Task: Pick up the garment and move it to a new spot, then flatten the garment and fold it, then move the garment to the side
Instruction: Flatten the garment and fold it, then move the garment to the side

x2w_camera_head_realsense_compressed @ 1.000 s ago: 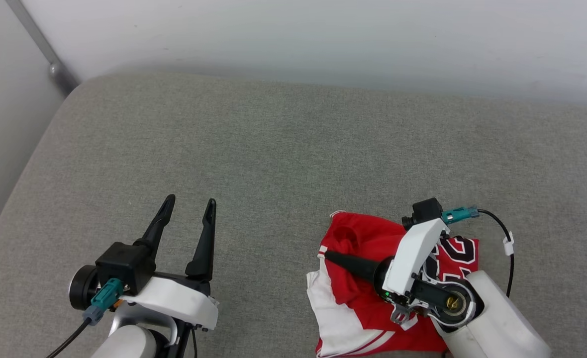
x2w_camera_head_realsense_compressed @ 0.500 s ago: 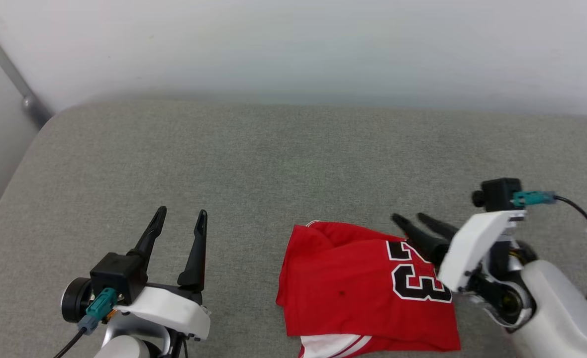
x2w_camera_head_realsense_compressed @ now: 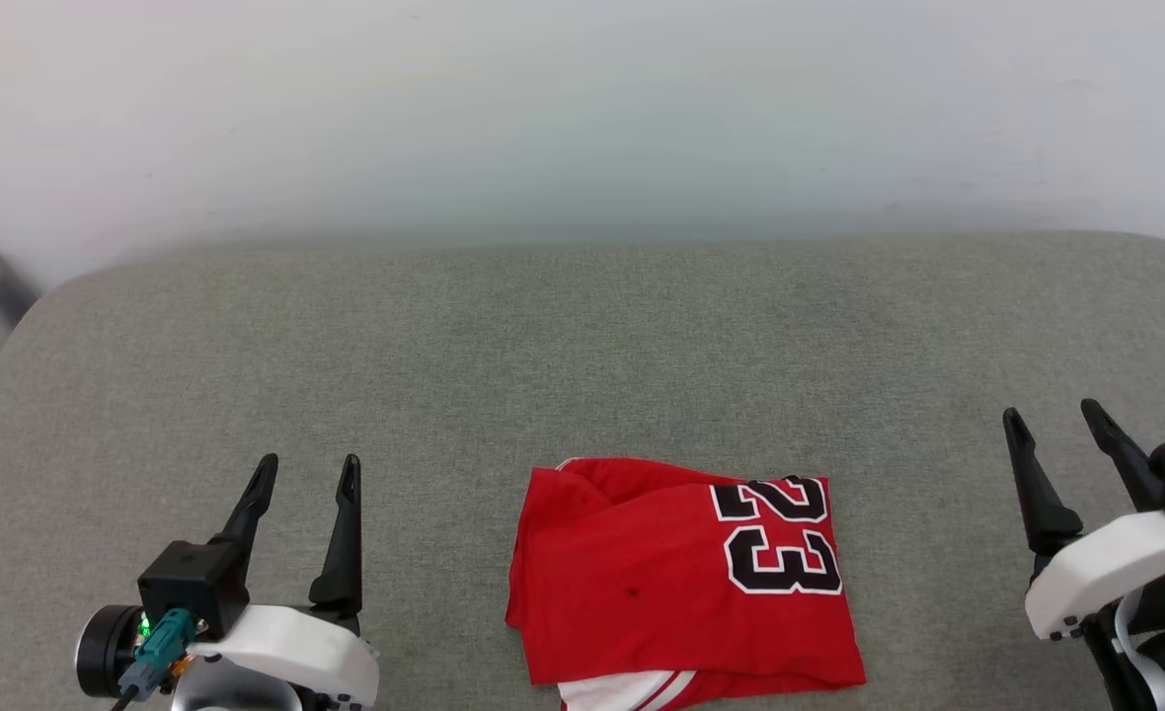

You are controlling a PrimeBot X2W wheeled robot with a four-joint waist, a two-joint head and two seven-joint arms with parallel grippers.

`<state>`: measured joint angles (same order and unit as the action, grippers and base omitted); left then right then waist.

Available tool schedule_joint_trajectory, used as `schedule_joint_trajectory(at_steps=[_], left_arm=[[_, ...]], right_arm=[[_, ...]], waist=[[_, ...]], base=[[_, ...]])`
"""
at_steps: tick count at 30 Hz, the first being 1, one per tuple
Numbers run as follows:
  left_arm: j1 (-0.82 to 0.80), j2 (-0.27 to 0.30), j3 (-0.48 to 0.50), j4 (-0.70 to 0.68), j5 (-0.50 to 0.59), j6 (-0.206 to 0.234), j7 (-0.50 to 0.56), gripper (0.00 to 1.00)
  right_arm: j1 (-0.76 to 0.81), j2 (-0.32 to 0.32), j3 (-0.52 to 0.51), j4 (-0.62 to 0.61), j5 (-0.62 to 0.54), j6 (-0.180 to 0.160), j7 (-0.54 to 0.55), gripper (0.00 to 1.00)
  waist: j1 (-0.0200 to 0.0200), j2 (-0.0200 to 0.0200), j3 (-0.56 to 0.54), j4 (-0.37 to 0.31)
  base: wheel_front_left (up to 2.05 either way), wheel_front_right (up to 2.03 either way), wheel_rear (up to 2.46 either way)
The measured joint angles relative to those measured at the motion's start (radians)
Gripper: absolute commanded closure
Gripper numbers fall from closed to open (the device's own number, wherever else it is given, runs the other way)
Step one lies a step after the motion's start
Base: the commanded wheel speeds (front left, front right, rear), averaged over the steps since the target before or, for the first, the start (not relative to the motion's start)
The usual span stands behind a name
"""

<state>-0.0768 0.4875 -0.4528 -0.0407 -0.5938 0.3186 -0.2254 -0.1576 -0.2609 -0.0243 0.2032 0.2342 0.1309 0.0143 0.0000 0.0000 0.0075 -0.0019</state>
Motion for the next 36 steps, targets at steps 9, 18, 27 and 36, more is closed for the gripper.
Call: schedule_joint_trajectory(at_steps=[9, 18, 27, 36], left_arm=[[0.039, 0.016, 0.003, -0.008, 0.002, 0.019, 0.001, 0.00], [0.071, 0.020, -0.002, -0.019, 0.009, 0.040, 0.000, 0.00], [0.076, 0.031, 0.004, -0.024, 0.001, 0.046, 0.001, 0.00], [0.078, 0.033, 0.012, -0.031, -0.002, 0.057, 0.001, 0.00]], right_arm=[[0.189, 0.102, -0.037, -0.264, -0.070, 0.000, -0.026, 0.00], [0.270, 0.148, -0.028, -0.368, -0.087, 0.000, 0.010, 0.00], [0.281, 0.168, -0.026, -0.399, -0.093, 0.000, 0.032, 0.00], [0.287, 0.186, -0.095, -0.376, -0.007, 0.000, 0.155, 0.00]], waist=[[0.0000, 0.0000, -0.014, -0.011], [0.0000, 0.0000, -0.020, -0.012], [0.0000, 0.0000, -0.018, -0.027], [0.0000, 0.0000, -0.013, -0.031]], base=[[0.00, 0.00, 0.00], [0.00, 0.00, 0.00], [0.00, 0.00, 0.00], [0.00, 0.00, 0.00]])
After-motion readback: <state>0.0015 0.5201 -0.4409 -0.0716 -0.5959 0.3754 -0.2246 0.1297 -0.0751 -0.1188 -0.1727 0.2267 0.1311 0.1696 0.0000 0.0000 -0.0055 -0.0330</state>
